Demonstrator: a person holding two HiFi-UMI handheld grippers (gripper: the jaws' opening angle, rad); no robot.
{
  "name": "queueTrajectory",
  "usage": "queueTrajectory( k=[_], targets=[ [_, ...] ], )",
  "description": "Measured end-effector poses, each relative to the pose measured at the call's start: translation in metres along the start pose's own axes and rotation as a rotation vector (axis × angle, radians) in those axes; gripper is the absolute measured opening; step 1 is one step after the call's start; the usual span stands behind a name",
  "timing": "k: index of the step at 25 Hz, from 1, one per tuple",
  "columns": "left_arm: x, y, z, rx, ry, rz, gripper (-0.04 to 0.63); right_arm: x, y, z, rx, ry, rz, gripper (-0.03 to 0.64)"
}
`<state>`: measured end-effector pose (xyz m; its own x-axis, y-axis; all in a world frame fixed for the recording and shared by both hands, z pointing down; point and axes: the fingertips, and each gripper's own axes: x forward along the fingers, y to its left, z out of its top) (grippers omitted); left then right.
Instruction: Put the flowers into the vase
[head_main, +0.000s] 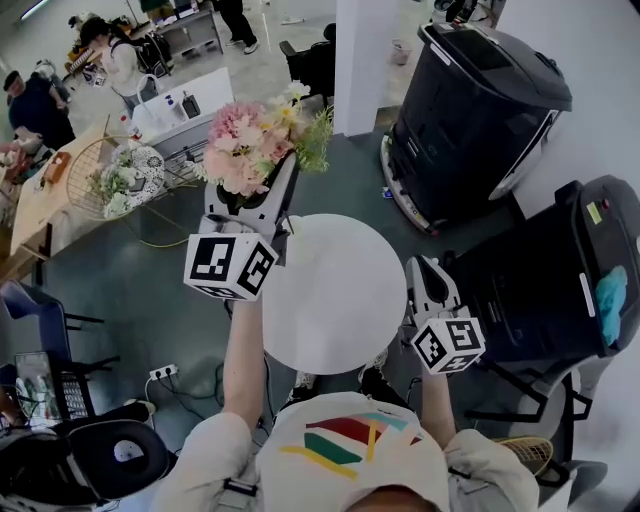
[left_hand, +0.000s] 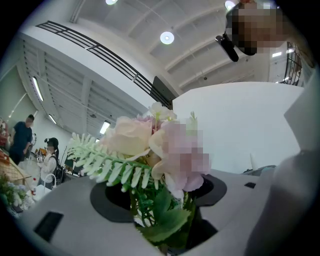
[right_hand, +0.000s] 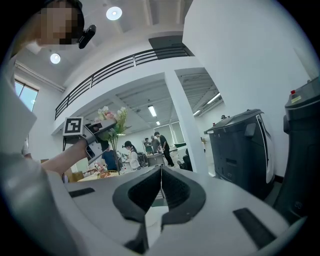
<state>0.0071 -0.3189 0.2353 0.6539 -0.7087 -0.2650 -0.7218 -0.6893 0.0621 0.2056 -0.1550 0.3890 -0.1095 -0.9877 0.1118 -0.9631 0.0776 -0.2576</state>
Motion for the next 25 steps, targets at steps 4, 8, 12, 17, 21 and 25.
queueTrajectory(
  k=[4,8,12,17,21,25],
  targets=[
    [0.003,0.002,-0.013,-0.002,0.014,0.001,0.314,0.002,-0.003,-0.01,0.01,0.028,-0.004,0.014],
    [0.008,0.008,-0.033,-0.009,0.01,-0.001,0.314,0.009,-0.007,-0.024,0.023,0.066,-0.006,0.014],
    [0.016,0.016,-0.053,0.014,-0.017,-0.01,0.314,0.021,-0.015,-0.045,0.034,0.091,-0.007,0.014],
    [0.011,0.011,-0.093,0.06,0.002,-0.012,0.314,0.019,-0.023,-0.089,0.059,0.186,-0.009,0.014],
    [0.005,0.012,-0.121,0.09,0.016,-0.013,0.314,0.029,-0.021,-0.115,0.07,0.222,0.009,0.014],
    [-0.005,0.017,-0.152,0.074,0.046,0.005,0.314,0.03,-0.018,-0.137,0.085,0.254,0.014,0.014]
  ],
)
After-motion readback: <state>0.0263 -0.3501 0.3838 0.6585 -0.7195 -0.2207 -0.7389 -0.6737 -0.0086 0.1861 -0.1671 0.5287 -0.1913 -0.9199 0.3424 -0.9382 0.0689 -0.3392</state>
